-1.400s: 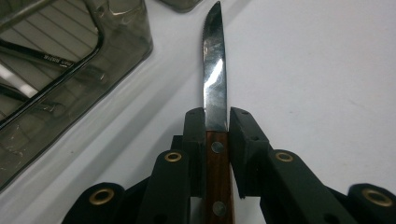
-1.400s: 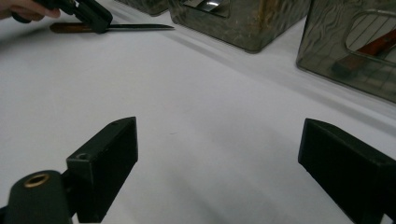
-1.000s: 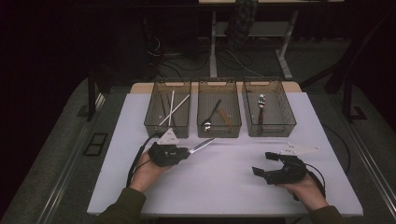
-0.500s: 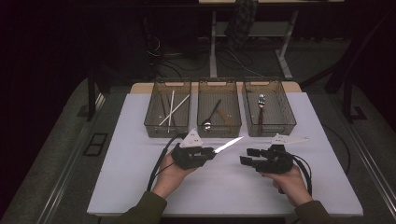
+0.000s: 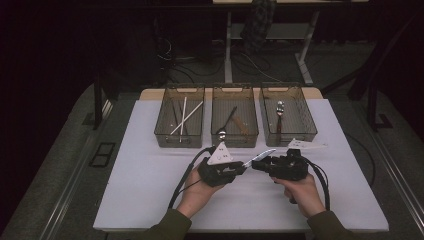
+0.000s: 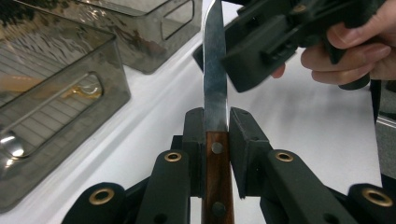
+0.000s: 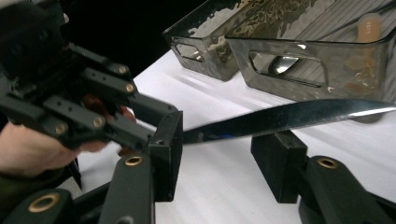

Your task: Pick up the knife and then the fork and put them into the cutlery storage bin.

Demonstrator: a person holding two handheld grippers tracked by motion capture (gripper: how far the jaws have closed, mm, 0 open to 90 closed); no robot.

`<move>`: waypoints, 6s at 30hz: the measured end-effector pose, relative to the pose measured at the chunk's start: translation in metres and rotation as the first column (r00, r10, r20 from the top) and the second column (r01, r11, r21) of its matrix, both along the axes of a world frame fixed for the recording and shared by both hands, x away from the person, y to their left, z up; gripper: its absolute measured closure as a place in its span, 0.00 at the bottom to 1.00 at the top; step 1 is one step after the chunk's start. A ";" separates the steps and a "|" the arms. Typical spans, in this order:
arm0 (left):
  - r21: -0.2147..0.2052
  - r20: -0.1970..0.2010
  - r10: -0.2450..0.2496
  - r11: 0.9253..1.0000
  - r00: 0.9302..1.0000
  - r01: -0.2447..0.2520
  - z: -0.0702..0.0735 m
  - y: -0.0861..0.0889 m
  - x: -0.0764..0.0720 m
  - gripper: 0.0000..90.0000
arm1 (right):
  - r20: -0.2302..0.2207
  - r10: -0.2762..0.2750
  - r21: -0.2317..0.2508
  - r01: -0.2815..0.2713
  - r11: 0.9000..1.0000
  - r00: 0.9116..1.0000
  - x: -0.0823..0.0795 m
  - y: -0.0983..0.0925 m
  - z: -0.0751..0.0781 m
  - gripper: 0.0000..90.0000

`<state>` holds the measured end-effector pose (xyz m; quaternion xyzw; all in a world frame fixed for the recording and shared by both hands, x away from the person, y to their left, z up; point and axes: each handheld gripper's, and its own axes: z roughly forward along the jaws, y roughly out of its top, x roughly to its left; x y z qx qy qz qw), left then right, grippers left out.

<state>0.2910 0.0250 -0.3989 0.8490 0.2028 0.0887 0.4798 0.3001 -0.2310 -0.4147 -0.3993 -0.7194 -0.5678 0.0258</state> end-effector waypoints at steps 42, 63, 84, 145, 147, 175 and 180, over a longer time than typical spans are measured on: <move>-0.053 -0.018 -0.021 0.998 1.000 0.020 -0.008 0.064 0.002 0.50 | 0.202 -0.035 -0.102 0.057 0.993 0.979 0.000 -0.020 0.042 0.99; -0.051 -0.076 0.085 0.995 0.993 -0.089 -0.034 0.131 -0.024 0.11 | 0.249 -0.159 -0.190 0.209 0.959 0.955 0.027 -0.075 0.086 0.99; -0.013 -0.100 0.111 0.994 0.989 -0.113 -0.040 0.129 -0.021 0.00 | 0.267 -0.310 -0.401 0.398 0.825 0.912 0.103 -0.112 0.120 0.99; -0.010 -0.070 0.079 0.997 0.994 -0.080 -0.039 0.128 -0.022 0.01 | 0.134 -0.308 -0.381 0.336 0.861 0.942 0.115 -0.094 0.024 0.37; -0.014 -0.072 0.079 0.997 0.994 -0.080 -0.039 0.130 -0.022 0.01 | 0.145 -0.294 -0.392 0.327 0.860 0.945 0.110 -0.091 0.024 0.33; -0.013 -0.085 0.078 0.997 0.993 -0.079 -0.039 0.130 -0.022 0.00 | 0.210 -0.087 -0.337 0.156 0.929 0.974 0.004 -0.063 0.000 0.16; -0.015 -0.085 0.077 0.997 0.993 -0.078 -0.039 0.130 -0.022 0.00 | 0.220 -0.055 -0.346 0.131 0.929 0.974 -0.010 -0.062 -0.006 0.16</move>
